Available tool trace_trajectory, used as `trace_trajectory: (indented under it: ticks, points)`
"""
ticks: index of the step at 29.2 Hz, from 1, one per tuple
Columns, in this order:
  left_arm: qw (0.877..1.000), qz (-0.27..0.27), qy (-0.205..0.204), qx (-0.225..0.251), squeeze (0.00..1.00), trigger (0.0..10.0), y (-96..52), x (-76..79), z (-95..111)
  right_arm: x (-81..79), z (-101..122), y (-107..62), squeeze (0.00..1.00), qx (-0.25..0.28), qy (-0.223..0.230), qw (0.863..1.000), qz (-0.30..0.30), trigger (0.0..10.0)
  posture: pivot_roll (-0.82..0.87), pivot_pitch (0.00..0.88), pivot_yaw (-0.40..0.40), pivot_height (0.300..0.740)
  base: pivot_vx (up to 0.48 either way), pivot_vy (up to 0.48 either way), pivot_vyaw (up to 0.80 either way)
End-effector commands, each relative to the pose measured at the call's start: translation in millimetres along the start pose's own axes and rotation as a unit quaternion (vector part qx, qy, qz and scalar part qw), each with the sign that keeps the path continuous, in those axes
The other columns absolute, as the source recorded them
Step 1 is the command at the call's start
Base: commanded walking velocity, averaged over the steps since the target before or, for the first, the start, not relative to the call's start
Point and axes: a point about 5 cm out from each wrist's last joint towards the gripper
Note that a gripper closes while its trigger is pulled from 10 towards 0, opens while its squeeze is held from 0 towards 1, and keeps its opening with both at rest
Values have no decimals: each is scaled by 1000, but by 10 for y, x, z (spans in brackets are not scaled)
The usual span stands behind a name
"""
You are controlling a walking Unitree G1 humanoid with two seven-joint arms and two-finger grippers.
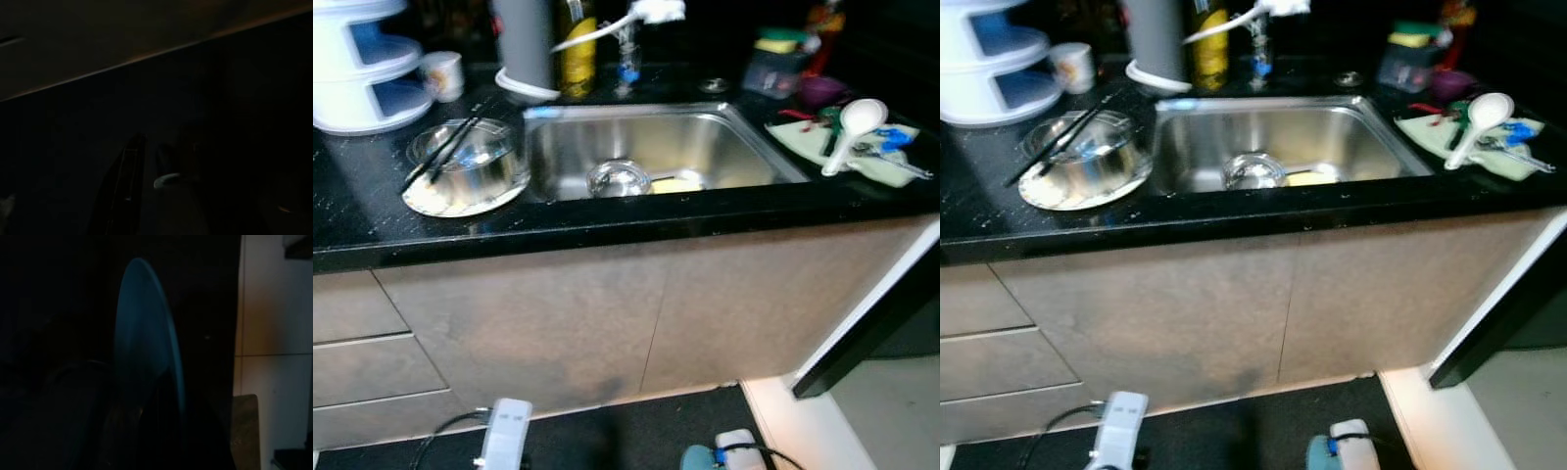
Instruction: Kitchen organization
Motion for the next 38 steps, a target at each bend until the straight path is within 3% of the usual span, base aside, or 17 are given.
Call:
trace_trajectory:
  ticks: [1,10,14,22,24,36,38]
  points:
    - [1000,4,0,-13,0,10000,-20,-42,-85,-65,-81,-8,0,-15,0,1000,13,10000,-42,149,-56,740,0,-480,0]
    - [1000,-1,-3,-18,0,10000,-19,-29,-91,-58,-77,-8,0,-14,-3,1000,12,10000,-43,138,-57,740,0,-425,0]
    - [998,1,-56,-26,0,10000,-13,-19,-89,-55,-75,-8,0,-14,-4,1000,12,10000,-43,137,-57,740,0,238,0]
    - [999,7,-48,-10,0,10000,-13,-40,-59,-61,-70,-5,0,-14,-4,1000,13,10000,-43,140,-58,740,0,416,0]
    - [1000,10,-29,-4,0,10000,-14,-52,-47,-61,-66,-4,0,-14,-3,1000,13,10000,-43,143,-58,740,0,0,0]
    - [1000,11,-24,-2,0,10000,-10,-65,-36,-71,-65,-3,0,-14,-1,1000,14,10000,-44,146,-57,740,0,0,0]
    - [1000,9,-8,10,0,10000,-8,-62,-3,-97,-23,3,0,0,4,1000,24,10000,-44,147,-57,740,0,0,0]
Point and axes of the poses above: a point about 5 cm out from each wrist's last joint towards the gripper, its own y axis pointing out of the wrist towards the gripper, its own z axis along the axis of the wrist's last joint, x = y × z, and after that the axes turned 15 degrees about y, right-handed
